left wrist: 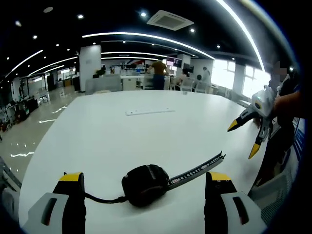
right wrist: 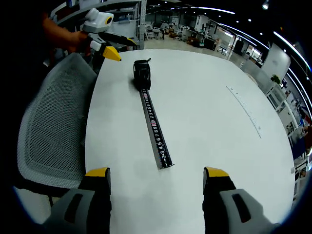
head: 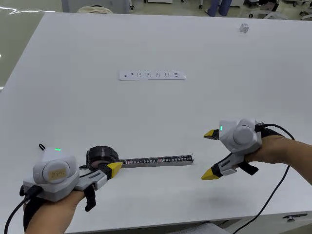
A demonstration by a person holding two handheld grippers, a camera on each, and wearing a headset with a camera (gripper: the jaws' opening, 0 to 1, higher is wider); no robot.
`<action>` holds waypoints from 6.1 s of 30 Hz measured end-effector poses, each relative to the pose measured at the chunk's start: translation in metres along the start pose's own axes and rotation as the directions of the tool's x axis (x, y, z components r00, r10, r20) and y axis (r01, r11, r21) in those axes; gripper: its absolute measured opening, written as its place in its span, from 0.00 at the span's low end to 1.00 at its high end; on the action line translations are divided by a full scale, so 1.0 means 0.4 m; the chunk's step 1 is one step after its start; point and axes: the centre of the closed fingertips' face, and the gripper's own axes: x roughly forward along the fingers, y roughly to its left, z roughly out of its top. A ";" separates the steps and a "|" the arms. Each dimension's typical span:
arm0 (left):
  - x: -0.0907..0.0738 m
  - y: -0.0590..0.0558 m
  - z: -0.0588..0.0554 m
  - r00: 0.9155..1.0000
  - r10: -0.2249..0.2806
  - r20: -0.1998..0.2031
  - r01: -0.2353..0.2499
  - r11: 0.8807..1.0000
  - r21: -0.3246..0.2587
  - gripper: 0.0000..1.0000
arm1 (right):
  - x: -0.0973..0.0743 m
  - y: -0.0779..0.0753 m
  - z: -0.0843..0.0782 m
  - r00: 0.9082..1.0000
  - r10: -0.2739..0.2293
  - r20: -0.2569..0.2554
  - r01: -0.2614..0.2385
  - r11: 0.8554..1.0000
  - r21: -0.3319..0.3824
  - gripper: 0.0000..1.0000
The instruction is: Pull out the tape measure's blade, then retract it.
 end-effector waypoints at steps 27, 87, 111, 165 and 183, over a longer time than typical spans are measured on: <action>0.035 -0.008 -0.030 1.000 0.018 -0.024 -0.019 0.998 -0.067 1.00 | 0.136 -0.027 -0.044 0.973 0.141 -0.181 -0.160 0.983 -0.095 0.41; 0.147 0.021 -0.126 0.988 0.115 -0.100 -0.134 0.966 -0.220 0.91 | 0.182 -0.039 -0.077 0.917 0.153 -0.369 -0.178 0.984 -0.032 0.15; 0.167 0.013 -0.145 0.985 0.087 -0.147 -0.123 0.959 -0.256 0.67 | 0.184 -0.039 -0.079 0.904 0.139 -0.404 -0.156 0.988 -0.009 0.14; 0.162 -0.007 -0.148 0.978 0.043 -0.206 -0.082 0.979 -0.186 0.57 | 0.190 -0.030 -0.062 0.924 0.137 -0.358 -0.140 0.990 0.017 0.14; 0.162 -0.006 -0.147 0.977 0.041 -0.210 -0.081 0.979 -0.186 0.57 | 0.195 -0.026 -0.052 0.925 0.137 -0.355 -0.137 0.990 0.023 0.14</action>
